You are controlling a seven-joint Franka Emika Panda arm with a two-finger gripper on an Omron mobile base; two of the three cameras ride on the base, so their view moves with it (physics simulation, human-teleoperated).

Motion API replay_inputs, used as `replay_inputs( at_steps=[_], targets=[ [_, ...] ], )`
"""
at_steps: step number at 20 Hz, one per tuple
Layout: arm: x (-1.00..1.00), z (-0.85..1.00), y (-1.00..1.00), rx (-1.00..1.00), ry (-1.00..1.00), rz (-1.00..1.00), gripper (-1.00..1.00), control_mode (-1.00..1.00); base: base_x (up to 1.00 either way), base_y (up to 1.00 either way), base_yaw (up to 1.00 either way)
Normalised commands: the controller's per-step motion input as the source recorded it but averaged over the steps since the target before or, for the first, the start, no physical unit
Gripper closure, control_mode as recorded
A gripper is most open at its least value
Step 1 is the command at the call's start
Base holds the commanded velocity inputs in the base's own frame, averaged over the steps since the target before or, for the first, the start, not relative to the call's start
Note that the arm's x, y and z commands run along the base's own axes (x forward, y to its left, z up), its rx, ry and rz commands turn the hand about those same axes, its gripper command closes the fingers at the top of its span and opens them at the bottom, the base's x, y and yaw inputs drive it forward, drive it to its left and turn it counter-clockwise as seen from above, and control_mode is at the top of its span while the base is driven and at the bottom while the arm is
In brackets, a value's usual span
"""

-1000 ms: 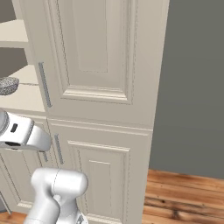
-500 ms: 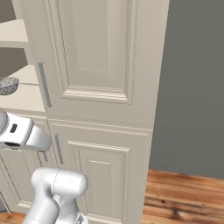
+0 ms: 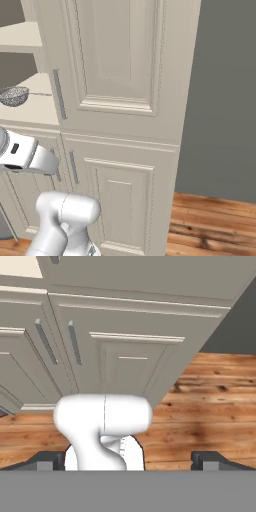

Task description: Open the cabinet and setup a tea strainer by placing it in the bowl upright.

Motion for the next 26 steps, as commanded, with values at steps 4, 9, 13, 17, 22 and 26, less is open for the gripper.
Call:
replay_inputs(
  at_steps=[4,9,13,17,22,26],
  targets=[
    [0.00,0.00,0.00,0.00,0.00,0.00,-1.00,1.00,-0.29,0.59,0.19],
    [0.00,0.00,0.00,0.00,0.00,0.00,-1.00,1.00,-0.09,0.51,0.33],
    [0.00,0.00,0.00,0.00,0.00,0.00,-1.00,1.00,0.00,0.30,0.43],
    [0.00,0.00,0.00,0.00,0.00,0.00,-1.00,1.00,0.05,0.11,0.26],
    [0.00,0.00,0.00,0.00,0.00,0.00,-1.00,1.00,0.34,0.00,0.11],
    [0.00,0.00,0.00,0.00,0.00,0.00,-1.00,1.00,0.31,0.00,0.09]
  ],
)
